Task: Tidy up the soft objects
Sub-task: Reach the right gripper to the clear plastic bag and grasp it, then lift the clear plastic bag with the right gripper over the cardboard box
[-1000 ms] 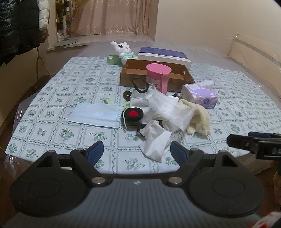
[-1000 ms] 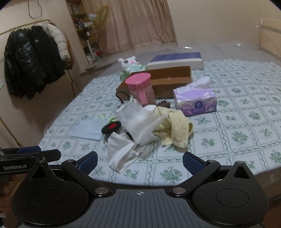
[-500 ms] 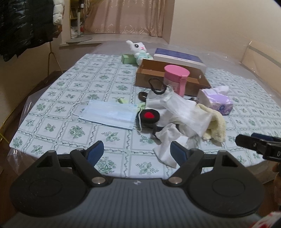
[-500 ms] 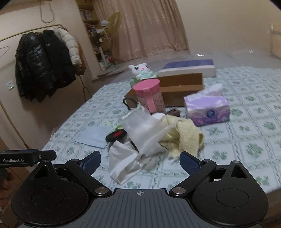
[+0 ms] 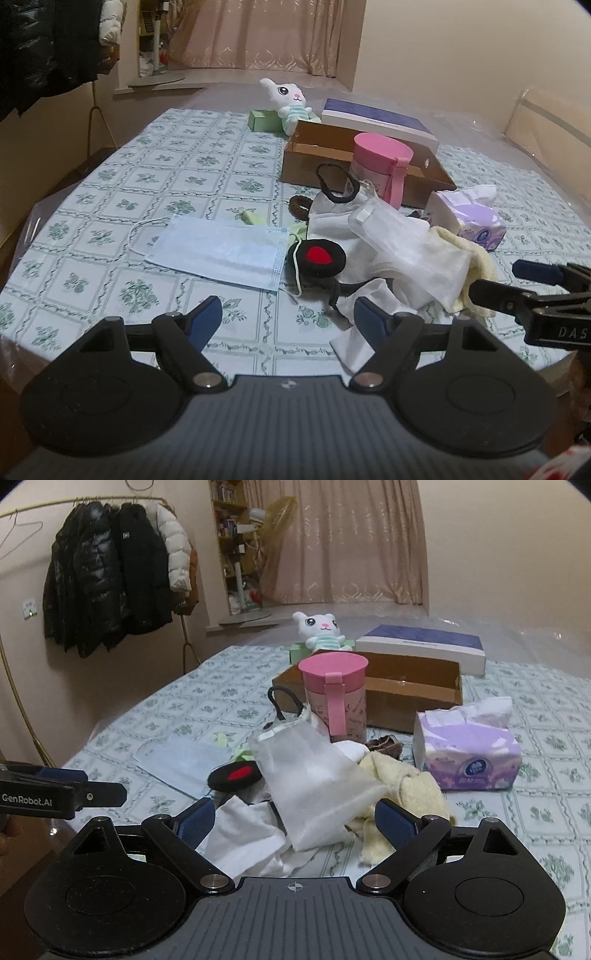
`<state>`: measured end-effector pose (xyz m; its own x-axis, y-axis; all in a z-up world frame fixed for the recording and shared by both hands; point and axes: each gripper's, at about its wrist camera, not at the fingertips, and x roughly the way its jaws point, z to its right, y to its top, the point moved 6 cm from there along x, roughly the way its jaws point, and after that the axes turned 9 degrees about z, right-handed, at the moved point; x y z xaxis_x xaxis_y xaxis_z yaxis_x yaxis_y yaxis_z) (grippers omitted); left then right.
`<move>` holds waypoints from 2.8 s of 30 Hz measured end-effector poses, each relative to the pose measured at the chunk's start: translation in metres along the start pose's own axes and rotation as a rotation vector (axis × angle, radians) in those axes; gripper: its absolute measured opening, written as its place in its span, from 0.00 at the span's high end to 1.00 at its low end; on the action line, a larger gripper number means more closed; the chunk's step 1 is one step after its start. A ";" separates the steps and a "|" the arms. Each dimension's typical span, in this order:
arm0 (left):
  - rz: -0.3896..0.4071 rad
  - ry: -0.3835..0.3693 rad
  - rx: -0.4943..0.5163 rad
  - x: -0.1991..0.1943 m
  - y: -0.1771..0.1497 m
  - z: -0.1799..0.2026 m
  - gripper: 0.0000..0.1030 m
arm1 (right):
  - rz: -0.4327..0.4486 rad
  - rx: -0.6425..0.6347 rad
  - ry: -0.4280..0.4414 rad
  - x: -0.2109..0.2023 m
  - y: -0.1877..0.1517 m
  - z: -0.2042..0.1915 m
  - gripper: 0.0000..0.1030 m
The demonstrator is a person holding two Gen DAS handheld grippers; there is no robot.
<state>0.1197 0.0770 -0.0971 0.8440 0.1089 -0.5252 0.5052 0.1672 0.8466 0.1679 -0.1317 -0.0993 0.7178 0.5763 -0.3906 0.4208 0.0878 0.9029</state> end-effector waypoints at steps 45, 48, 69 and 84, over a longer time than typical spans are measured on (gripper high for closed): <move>-0.008 -0.028 0.185 0.112 0.003 0.027 0.50 | 0.000 -0.111 0.031 0.098 0.015 0.031 0.98; -0.002 -0.041 0.264 0.117 0.005 0.039 0.53 | 0.029 -0.079 0.020 0.084 0.022 0.036 0.98; 0.005 -0.048 0.482 0.141 0.000 0.064 0.88 | 0.074 0.018 0.030 0.055 0.030 0.059 0.98; 0.160 -0.130 0.262 0.096 0.072 0.032 0.89 | 0.180 0.010 0.095 0.020 0.074 0.072 0.98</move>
<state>0.2424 0.0681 -0.0838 0.9238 -0.0154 -0.3826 0.3792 -0.1012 0.9198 0.2534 -0.1724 -0.0529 0.7266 0.6561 -0.2042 0.2964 -0.0311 0.9546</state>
